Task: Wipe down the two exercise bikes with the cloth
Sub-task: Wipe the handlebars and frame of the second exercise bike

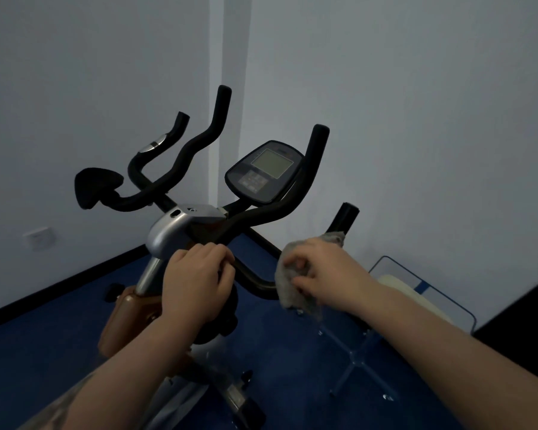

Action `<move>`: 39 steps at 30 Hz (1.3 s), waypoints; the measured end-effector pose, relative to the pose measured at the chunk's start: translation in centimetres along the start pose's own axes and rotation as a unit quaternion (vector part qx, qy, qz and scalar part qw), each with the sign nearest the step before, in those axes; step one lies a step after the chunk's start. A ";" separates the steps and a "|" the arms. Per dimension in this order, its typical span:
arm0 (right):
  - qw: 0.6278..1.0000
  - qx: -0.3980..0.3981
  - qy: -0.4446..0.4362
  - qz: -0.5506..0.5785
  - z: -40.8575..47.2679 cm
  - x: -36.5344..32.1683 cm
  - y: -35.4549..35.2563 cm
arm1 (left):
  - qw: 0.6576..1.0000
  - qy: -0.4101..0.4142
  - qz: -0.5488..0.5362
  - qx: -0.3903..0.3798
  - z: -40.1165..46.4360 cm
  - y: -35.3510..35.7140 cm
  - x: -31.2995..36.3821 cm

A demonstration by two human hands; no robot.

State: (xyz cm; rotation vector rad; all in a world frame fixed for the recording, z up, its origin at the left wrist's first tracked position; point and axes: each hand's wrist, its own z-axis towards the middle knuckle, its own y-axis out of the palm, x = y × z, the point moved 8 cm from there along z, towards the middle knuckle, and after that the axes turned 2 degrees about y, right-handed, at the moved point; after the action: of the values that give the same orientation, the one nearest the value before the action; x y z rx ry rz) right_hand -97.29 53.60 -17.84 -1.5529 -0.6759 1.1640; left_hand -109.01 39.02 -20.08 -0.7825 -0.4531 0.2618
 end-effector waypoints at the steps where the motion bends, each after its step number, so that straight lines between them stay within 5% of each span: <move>1: 0.999 0.015 -0.008 -0.031 -0.2 -0.3 0.5 | 1.000 -0.001 0.002 0.001 0.0 0.0 0.0; 6: 0.963 0.159 -0.093 -0.196 -1.3 -2.3 1.7 | 1.000 -0.008 0.003 0.007 -0.2 -0.1 0.0; 12: 0.946 0.252 -0.113 -0.168 -1.2 -2.0 4.2 | 1.000 -0.018 0.009 0.006 -0.3 -0.1 -0.1; 15: 0.926 0.255 -0.206 -0.186 -0.8 -0.1 2.0 | 1.000 -0.014 0.014 0.006 -0.4 -0.1 -0.2; 19: 0.913 0.234 -0.195 -0.271 0.4 4.9 -2.4 | 1.000 -0.024 0.013 0.011 -0.4 -0.3 -0.3; 24: 0.954 0.265 -0.112 -0.084 -1.7 4.8 2.1 | 0.999 -0.028 0.023 0.008 -0.5 -0.3 -0.2; 29: 0.927 0.191 -0.213 -0.243 -0.8 5.4 -1.6 | 0.999 -0.035 0.019 0.010 -0.3 -0.3 -0.3; 31: 0.932 0.202 -0.206 -0.220 -0.3 5.2 -3.1 | 0.999 -0.036 0.018 0.010 -0.4 -0.2 -0.3; 35: 0.949 0.301 -0.075 -0.054 -2.1 3.1 0.7 | 0.999 -0.026 0.022 0.011 -0.4 -0.3 -0.2; 39: 0.944 0.260 -0.169 -0.111 -2.9 -1.4 5.7 | 1.000 -0.010 0.014 0.006 -0.3 -0.6 0.2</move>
State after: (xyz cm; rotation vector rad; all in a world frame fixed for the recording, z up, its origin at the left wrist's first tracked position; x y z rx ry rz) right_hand -95.96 49.53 -22.74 -0.8203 -0.6768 1.3180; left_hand -108.60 38.48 -19.79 -0.7754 -0.4585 0.2980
